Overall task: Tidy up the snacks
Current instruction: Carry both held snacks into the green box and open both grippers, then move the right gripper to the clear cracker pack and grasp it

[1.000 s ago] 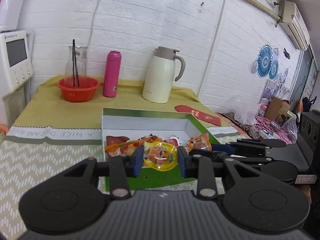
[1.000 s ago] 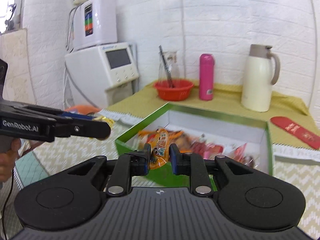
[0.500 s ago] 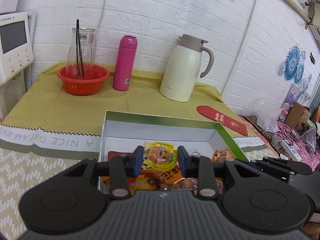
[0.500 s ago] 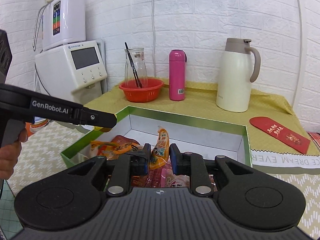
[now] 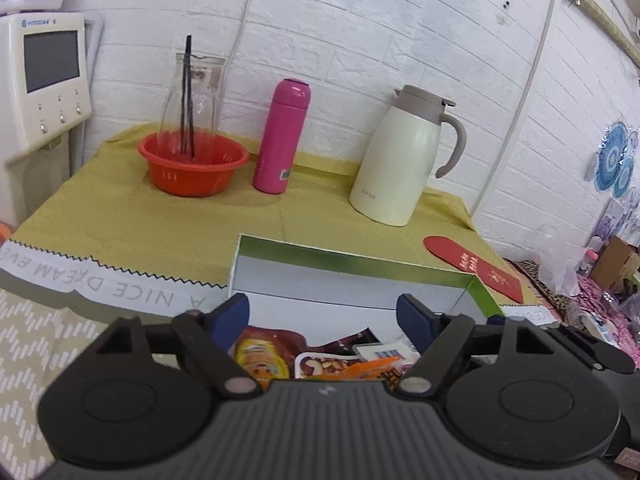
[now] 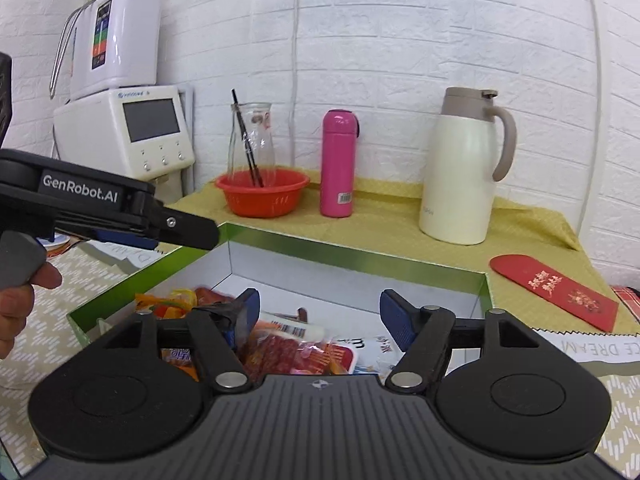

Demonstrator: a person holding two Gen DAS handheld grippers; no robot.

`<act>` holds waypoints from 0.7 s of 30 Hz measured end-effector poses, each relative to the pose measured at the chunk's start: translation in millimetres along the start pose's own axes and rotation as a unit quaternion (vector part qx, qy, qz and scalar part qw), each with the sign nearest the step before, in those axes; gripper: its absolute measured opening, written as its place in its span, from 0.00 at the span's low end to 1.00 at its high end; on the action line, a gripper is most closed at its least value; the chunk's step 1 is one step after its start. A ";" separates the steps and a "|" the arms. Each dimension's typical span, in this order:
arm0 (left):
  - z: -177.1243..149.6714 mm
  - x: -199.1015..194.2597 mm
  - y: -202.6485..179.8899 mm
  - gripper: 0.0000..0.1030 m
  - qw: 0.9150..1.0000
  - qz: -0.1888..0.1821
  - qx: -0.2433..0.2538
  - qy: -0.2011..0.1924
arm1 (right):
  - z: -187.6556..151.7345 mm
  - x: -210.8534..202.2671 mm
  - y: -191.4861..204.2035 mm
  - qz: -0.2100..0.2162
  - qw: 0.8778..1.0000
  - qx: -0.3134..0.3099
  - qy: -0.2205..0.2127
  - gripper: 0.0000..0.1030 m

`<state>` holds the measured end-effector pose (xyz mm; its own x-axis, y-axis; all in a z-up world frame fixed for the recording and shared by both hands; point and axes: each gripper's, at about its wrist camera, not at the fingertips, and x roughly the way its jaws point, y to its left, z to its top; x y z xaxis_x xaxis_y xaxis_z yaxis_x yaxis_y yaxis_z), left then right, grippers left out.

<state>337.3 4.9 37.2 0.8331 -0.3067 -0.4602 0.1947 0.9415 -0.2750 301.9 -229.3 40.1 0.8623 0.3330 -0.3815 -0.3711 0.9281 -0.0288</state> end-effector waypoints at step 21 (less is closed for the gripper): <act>-7.1 -79.8 -12.9 1.00 0.997 0.048 0.036 -0.044 | 21.6 -64.5 21.6 -0.004 1.000 -0.007 -0.024 1.00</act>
<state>264.6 16.2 71.5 0.8910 -0.2049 -0.4052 0.1466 0.9744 -0.1706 245.7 -227.2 84.0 0.8812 0.3331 -0.3356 -0.3681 0.9287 -0.0447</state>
